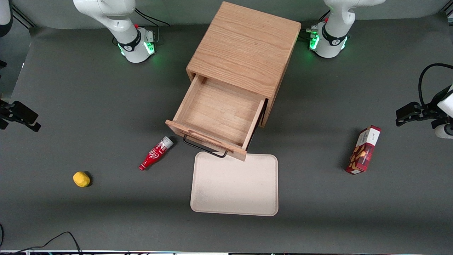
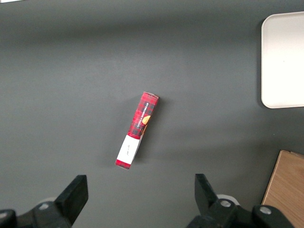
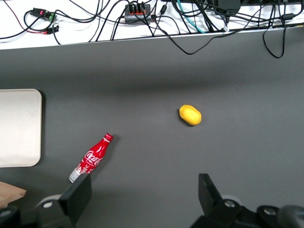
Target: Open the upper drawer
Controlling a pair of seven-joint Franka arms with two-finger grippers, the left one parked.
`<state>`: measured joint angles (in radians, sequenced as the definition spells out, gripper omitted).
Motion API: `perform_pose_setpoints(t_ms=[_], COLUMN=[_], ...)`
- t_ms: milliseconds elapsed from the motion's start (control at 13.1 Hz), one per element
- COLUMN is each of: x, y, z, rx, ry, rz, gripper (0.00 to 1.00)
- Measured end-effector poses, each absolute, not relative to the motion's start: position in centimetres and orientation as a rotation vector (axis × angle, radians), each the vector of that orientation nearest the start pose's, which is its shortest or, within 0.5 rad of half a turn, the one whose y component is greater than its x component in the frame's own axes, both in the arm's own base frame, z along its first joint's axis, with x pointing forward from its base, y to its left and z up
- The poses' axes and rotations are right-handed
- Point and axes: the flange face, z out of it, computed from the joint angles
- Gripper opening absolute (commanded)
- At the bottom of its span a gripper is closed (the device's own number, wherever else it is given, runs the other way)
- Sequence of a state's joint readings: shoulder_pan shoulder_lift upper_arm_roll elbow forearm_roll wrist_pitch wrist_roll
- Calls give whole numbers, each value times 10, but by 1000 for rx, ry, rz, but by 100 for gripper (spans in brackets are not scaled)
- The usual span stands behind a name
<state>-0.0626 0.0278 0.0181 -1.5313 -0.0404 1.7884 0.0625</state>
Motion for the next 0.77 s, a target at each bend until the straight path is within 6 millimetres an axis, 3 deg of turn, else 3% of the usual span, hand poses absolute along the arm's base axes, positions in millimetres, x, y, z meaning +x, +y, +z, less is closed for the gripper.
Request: perform_pose_setpoints(t_ms=[766], x=[579], y=[-29], z=[642], rx=[-3151], ry=[135], rz=[-330], gripper=[100])
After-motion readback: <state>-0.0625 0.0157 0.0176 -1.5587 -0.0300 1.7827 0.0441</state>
